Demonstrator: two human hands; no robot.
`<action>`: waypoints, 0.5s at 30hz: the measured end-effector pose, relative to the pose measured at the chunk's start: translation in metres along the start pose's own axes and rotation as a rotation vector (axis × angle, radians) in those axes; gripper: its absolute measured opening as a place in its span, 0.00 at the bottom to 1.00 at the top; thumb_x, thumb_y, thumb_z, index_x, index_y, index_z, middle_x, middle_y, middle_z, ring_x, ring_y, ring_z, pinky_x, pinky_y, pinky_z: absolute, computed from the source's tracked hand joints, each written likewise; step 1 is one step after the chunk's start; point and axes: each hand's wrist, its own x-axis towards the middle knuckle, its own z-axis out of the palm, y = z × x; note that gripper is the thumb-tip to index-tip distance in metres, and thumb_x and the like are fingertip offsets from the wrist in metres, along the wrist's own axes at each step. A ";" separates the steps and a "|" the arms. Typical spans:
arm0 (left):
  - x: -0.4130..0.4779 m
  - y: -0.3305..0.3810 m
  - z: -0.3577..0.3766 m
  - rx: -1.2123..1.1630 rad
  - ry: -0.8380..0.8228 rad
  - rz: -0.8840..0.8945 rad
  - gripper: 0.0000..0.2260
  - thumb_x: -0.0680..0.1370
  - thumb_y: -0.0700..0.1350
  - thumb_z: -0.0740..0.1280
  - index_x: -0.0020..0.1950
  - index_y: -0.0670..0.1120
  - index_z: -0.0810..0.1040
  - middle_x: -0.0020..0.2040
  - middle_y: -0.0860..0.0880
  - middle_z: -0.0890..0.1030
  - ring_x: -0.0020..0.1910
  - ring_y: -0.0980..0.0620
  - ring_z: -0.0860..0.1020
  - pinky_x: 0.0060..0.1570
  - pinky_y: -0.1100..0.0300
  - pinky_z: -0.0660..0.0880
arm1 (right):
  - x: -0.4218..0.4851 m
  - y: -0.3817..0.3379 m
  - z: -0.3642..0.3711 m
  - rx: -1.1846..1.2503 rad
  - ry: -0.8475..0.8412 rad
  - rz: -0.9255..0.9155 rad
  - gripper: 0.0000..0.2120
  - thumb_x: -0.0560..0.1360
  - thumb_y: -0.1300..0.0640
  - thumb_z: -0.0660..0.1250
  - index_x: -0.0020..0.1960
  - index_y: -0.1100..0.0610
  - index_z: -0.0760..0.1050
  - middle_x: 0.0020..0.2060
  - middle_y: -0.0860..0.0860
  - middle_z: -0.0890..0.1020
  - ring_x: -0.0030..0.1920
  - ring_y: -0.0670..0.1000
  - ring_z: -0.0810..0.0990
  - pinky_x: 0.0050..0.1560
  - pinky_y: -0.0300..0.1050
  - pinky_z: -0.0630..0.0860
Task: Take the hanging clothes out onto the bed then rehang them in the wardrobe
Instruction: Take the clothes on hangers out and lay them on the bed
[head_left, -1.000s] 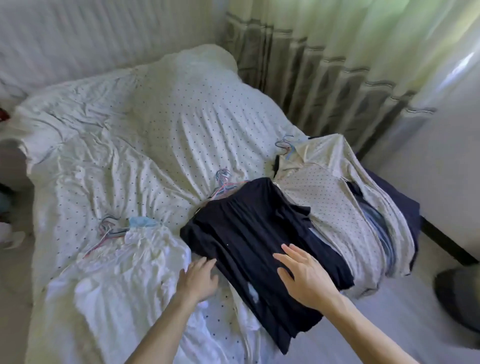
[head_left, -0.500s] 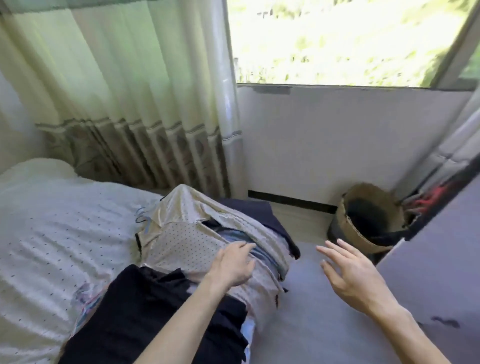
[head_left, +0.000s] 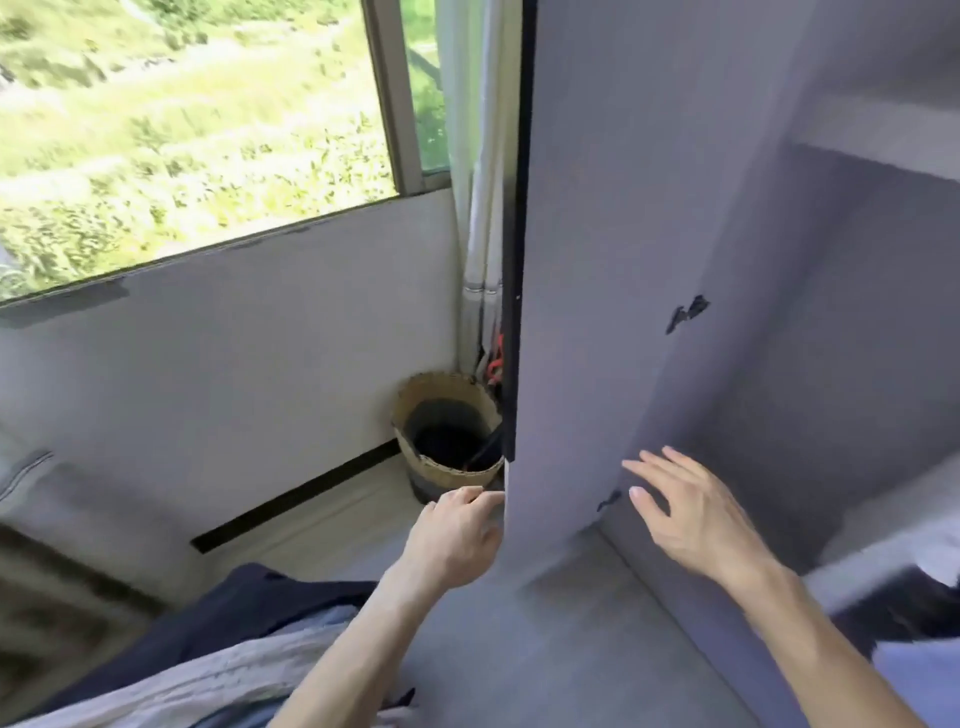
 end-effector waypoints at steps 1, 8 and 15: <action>0.017 0.006 -0.005 0.000 0.001 0.051 0.21 0.81 0.51 0.60 0.74 0.55 0.68 0.73 0.51 0.71 0.72 0.47 0.68 0.67 0.51 0.70 | 0.001 0.008 -0.007 0.003 0.029 0.044 0.19 0.81 0.50 0.62 0.70 0.48 0.74 0.71 0.47 0.73 0.76 0.49 0.63 0.74 0.45 0.58; 0.116 0.098 -0.046 0.029 0.049 0.390 0.22 0.83 0.53 0.59 0.78 0.58 0.64 0.77 0.53 0.65 0.75 0.50 0.65 0.72 0.56 0.64 | -0.024 0.083 -0.062 0.016 0.244 0.409 0.21 0.80 0.49 0.63 0.72 0.49 0.70 0.72 0.47 0.72 0.76 0.49 0.62 0.73 0.44 0.59; 0.195 0.253 -0.094 0.000 0.271 0.670 0.29 0.81 0.49 0.64 0.80 0.55 0.58 0.81 0.46 0.53 0.77 0.42 0.60 0.74 0.48 0.59 | -0.041 0.195 -0.125 0.032 0.459 0.775 0.29 0.78 0.51 0.66 0.76 0.59 0.62 0.74 0.57 0.68 0.72 0.60 0.66 0.70 0.54 0.66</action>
